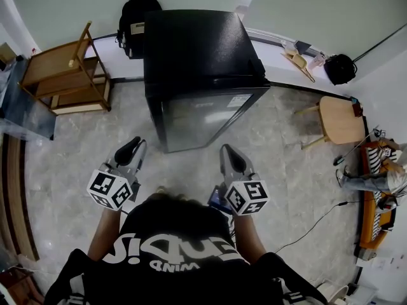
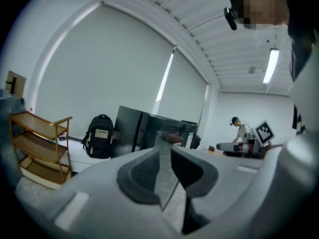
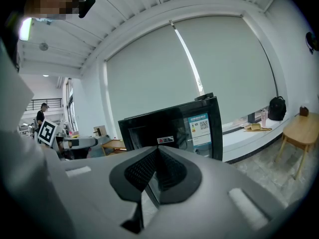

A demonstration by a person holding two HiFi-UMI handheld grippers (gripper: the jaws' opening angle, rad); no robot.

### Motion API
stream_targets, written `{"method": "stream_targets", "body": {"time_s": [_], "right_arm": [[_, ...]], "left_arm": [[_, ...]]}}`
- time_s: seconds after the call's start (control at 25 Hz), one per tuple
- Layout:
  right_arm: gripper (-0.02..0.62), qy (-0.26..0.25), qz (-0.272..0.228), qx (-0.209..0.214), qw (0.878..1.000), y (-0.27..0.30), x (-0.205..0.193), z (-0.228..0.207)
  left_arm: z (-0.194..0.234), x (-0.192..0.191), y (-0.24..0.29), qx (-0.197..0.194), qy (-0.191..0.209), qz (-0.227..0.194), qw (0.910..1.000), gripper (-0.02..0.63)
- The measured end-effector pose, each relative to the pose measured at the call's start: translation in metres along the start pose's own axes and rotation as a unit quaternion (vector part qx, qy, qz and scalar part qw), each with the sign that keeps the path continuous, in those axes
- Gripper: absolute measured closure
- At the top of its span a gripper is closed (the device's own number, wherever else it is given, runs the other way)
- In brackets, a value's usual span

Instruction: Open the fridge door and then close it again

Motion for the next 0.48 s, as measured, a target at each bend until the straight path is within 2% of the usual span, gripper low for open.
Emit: {"method": "stream_targets", "body": {"time_s": [0.28, 0.48], "right_arm": [[0.598, -0.003, -0.003, 0.003, 1.0, -0.0025, 0.0018, 0.0025], [0.598, -0.01, -0.005, 0.001, 1.0, -0.0039, 0.0004, 0.003]], "left_arm": [[0.0043, -0.0025, -0.0115, 0.033, 0.011, -0.007, 0.9994, 0.604], [0.0042, -0.0024, -0.0084, 0.04, 0.018, -0.013, 0.9989, 0.606]]}}
Point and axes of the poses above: the fingertips, and each gripper's own axes: y forward along the fingers, z to its left, x out of its top, the point moved 5 cm from there along -y, backward along the fingers, and after that the axes turned 4 degrees about -y, right-handed, at the moved point
